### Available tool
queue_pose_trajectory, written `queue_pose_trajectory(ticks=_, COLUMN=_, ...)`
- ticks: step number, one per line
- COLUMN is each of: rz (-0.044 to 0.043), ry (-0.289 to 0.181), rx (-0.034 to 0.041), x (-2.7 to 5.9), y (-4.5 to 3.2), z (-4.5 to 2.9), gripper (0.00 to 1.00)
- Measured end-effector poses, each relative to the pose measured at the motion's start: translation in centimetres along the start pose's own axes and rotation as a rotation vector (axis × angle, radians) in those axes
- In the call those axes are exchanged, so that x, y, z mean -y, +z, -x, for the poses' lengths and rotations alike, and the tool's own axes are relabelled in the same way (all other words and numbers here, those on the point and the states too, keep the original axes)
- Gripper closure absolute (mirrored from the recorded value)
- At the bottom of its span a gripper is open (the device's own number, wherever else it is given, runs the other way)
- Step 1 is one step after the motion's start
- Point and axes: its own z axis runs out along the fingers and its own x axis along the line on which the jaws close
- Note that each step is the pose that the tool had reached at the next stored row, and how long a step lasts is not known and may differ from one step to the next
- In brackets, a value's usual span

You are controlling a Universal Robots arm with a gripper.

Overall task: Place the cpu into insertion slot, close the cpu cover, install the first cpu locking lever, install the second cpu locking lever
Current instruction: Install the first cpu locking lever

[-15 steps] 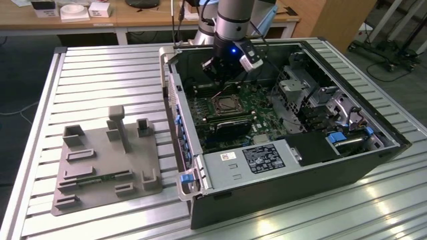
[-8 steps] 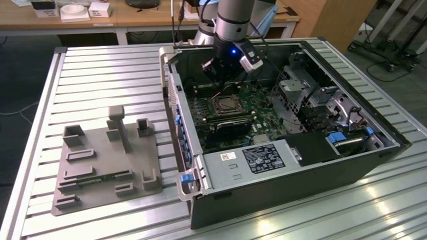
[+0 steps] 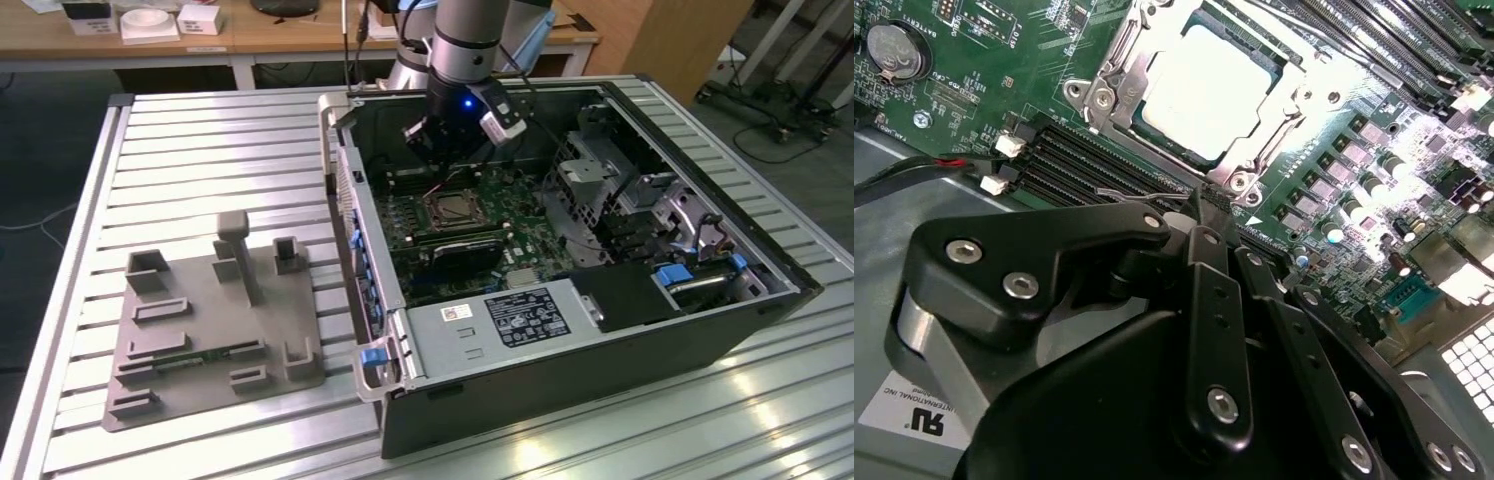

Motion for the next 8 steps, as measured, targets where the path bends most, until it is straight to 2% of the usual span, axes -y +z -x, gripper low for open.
queue_pose_trajectory(ticks=8, rz=0.0004, ry=0.0, rx=0.0001, x=0.01, y=0.0, z=0.13, gripper=0.9)
